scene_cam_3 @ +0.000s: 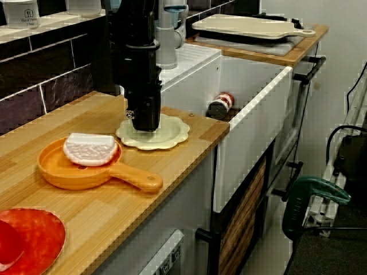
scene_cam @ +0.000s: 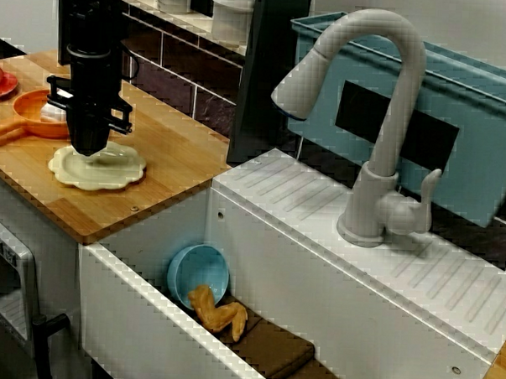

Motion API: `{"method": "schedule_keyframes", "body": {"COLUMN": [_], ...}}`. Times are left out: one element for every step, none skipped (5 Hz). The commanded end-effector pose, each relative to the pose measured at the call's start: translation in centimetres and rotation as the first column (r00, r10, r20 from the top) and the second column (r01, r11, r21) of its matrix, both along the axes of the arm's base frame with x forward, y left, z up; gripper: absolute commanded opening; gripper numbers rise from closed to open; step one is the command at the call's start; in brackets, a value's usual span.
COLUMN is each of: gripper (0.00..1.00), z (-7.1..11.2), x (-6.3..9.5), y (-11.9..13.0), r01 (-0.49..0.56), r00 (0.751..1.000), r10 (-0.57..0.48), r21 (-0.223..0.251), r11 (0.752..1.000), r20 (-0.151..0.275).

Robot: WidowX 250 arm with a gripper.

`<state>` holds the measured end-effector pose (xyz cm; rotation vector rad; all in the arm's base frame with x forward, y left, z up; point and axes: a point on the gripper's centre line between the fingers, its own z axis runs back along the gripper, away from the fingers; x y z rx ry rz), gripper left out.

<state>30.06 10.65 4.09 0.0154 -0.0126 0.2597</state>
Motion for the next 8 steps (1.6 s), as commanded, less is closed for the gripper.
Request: {"method": "schedule_keyframes", "body": {"gripper": [0.0,0.0,0.0,0.0,0.0,0.0,0.0,0.0], "z": [0.2,-0.3,-0.6,-0.4,0.2,0.3,-0.4,-0.7], "x": [1.1,1.5,1.6,1.8,1.8,1.6,1.4,1.3], "y": [-0.9,-1.3,-1.3,-1.3,-2.3,-4.4,-6.5,-8.1], "r01": [0.008,0.016,0.015,0.009,0.028,0.071,0.103,0.117], "r00": [1.0,1.0,1.0,1.0,1.0,0.997,0.995,0.993], "r10": [-0.009,-0.016,-0.016,-0.009,-0.028,-0.071,-0.103,-0.117], "r21": [0.021,0.029,0.032,0.009,-0.022,-0.015,0.024,0.043], "r11": [1.0,0.999,0.999,1.0,0.999,0.997,0.994,0.992], "r20": [0.029,0.021,0.019,0.008,0.005,0.0,0.011,0.011]}}
